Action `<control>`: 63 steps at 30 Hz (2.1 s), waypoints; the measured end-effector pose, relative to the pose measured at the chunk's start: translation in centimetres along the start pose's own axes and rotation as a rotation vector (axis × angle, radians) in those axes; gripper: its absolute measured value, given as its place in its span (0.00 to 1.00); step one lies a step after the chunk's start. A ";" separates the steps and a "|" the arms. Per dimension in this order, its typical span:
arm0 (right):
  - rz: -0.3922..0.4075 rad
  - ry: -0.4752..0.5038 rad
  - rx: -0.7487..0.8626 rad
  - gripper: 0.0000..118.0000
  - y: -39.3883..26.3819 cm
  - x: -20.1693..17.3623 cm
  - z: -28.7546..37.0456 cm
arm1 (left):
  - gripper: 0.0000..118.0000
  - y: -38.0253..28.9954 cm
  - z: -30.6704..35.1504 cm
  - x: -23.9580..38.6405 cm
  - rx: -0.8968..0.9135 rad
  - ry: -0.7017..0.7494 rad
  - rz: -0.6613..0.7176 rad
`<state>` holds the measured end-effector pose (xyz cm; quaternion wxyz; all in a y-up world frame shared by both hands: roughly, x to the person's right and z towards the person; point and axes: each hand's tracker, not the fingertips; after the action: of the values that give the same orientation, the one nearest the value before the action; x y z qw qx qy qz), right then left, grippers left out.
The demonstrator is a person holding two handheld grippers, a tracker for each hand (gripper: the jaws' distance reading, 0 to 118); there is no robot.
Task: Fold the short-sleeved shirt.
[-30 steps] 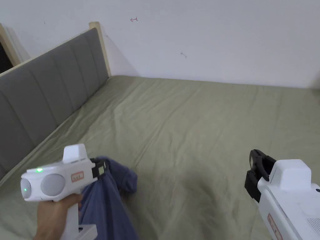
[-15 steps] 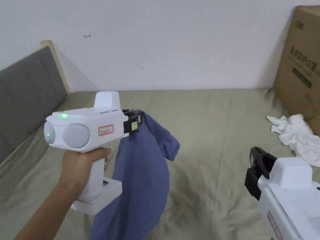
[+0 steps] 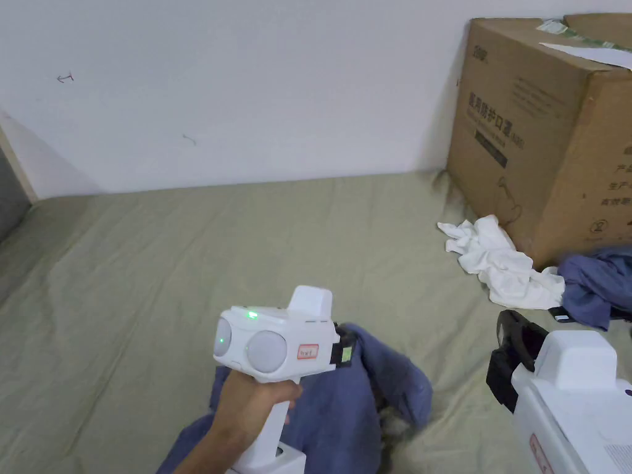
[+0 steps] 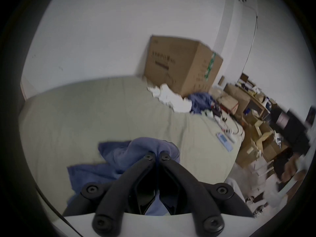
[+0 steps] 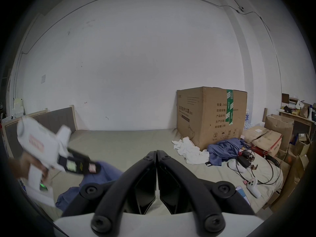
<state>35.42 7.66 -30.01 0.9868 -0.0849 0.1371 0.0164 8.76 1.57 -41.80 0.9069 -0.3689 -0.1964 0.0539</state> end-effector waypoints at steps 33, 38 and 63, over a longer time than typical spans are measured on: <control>-0.005 0.022 0.043 0.00 2.3 -1.9 0.2 | 0.86 -3.0 15.7 -1.4 0.658 0.483 -0.094; -0.002 0.027 0.063 0.00 2.7 -2.3 0.2 | 0.49 -4.6 17.2 -2.6 0.696 0.604 -0.145; 0.005 0.040 0.030 0.00 1.7 -3.8 -1.3 | 0.00 -11.8 11.3 -10.9 0.122 0.474 0.187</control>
<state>31.29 9.13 -30.47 0.9850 -0.0699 0.1573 0.0151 -6.23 -2.25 -29.76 0.9393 -0.3322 0.0602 0.0611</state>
